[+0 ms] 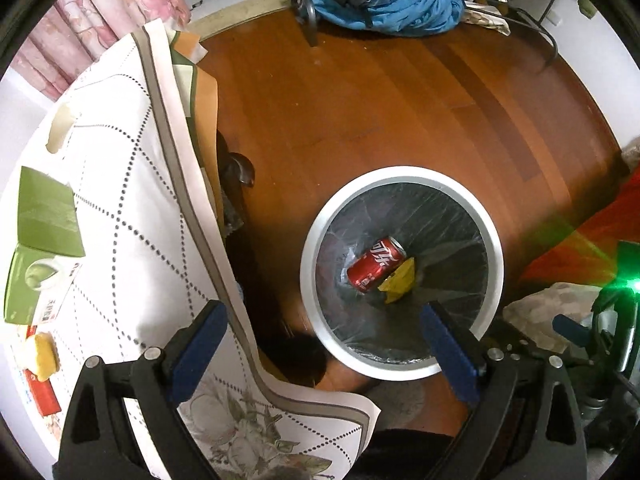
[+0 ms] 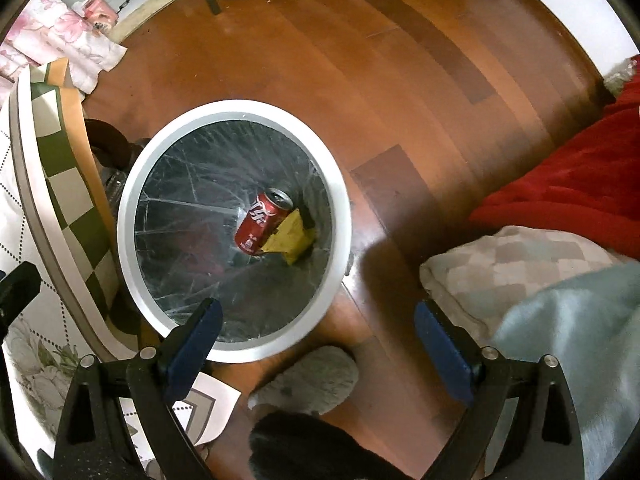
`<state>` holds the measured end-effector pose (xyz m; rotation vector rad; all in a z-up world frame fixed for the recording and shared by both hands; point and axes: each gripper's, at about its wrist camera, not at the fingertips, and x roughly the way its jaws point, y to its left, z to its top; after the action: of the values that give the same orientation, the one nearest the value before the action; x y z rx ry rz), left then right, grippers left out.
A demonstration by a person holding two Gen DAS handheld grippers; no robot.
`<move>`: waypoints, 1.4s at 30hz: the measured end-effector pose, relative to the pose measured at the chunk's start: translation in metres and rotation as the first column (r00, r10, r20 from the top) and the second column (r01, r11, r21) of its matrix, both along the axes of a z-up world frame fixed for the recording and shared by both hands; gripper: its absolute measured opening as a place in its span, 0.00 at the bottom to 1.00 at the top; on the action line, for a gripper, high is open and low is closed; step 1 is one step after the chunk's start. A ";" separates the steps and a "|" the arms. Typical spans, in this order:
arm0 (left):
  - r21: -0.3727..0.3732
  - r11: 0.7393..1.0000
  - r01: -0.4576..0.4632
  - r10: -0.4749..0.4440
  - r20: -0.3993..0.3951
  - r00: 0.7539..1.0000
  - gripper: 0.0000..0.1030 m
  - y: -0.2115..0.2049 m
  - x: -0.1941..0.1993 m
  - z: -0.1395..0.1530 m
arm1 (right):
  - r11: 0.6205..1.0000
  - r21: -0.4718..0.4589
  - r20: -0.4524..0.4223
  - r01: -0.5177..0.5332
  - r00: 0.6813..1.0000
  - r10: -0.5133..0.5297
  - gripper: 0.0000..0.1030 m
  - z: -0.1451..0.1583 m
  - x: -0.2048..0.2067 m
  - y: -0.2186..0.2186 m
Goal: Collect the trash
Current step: 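Carry both items over the white bin and open both tools to drop them, then grasp the Pure Milk carton with the left tool while the right tool grasps the white-green box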
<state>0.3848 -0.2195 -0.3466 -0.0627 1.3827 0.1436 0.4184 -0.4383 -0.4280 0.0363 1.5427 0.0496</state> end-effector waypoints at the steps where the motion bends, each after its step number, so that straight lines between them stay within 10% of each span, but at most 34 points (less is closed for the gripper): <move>1: 0.001 1.000 0.001 -0.001 0.002 1.000 0.96 0.000 0.000 0.002 | 1.000 -0.001 0.004 0.003 1.000 -0.003 0.95 0.003 -0.002 -0.002; 14: 0.020 1.000 0.023 -0.025 0.091 0.996 0.96 0.000 -0.019 0.046 | 1.000 -0.002 0.106 0.007 0.994 -0.006 0.95 0.074 -0.022 -0.001; 26: -0.016 1.000 -0.018 0.022 0.274 0.962 0.96 0.044 -0.067 0.147 | 0.993 0.118 0.294 -0.013 0.955 -0.023 0.95 0.205 -0.058 0.028; 34: 0.039 0.960 -0.277 0.245 0.365 0.898 0.96 0.186 -0.128 0.187 | 0.953 0.173 0.326 -0.249 0.928 0.183 0.95 0.235 -0.073 0.167; 42: 0.089 0.851 -0.518 0.487 0.236 0.841 1.00 0.323 -0.178 0.102 | 0.852 0.062 0.313 -0.519 0.821 0.478 1.00 0.197 -0.063 0.344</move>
<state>0.2067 0.1038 -0.2444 -0.3115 1.1169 0.6682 0.3553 -0.0943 -0.2309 -0.2566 1.2174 0.5665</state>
